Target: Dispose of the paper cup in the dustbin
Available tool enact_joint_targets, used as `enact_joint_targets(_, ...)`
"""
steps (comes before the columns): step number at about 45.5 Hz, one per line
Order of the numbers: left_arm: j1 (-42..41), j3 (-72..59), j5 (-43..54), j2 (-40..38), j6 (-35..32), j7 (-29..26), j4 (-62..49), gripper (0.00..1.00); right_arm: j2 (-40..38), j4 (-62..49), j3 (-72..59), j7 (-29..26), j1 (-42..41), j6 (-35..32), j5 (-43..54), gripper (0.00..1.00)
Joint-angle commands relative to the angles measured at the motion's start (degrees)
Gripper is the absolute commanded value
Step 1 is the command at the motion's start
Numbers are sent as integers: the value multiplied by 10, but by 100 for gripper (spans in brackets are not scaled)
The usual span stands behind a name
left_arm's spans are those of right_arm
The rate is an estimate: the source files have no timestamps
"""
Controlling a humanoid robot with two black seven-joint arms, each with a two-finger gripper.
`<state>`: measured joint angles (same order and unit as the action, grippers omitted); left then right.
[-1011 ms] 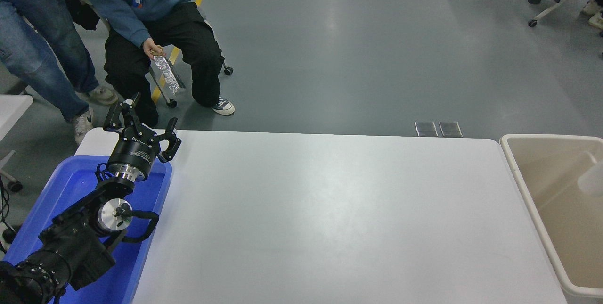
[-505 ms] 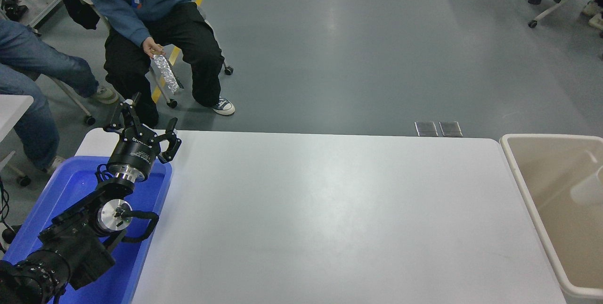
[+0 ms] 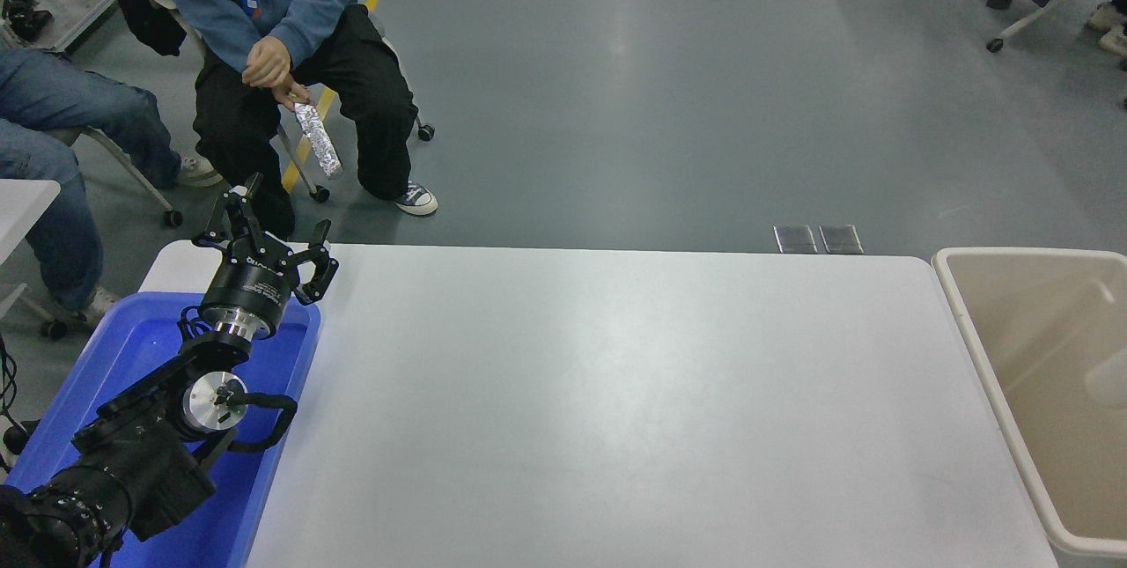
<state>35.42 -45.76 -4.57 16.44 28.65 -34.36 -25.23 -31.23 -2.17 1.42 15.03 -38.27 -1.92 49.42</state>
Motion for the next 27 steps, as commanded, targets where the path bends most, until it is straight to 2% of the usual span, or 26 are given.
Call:
enact_joint_targets(1, 0, 1, 0, 0, 0, 0, 0, 100, 19, -12, 0, -18, 16, 27, -41, 0)
enact_joint_targets(9, 0, 0, 0, 0, 0, 0, 0, 100, 18, -12, 2, -26, 17, 27, -42, 1)
enact_joint_targets(11, 0, 0, 0, 0, 0, 0, 0, 100, 18, -13, 2, -26, 17, 27, -42, 22)
enact_joint_targets(15, 0, 1, 0, 0, 0, 0, 0, 100, 19, -13, 11, -27, 16, 28, -44, 89)
enact_joint_targets(16, 0, 1, 0, 0, 0, 0, 0, 100, 19, -13, 11, -26, 16, 27, -48, 95)
enact_joint_targets(18, 0, 0, 0, 0, 0, 0, 0, 100, 19, -12, 6, -26, 17, 23, -63, 99)
enact_joint_targets(27, 0, 1, 0, 0, 0, 0, 0, 100, 26, -12, 2, -25, 26, 24, -177, 99)
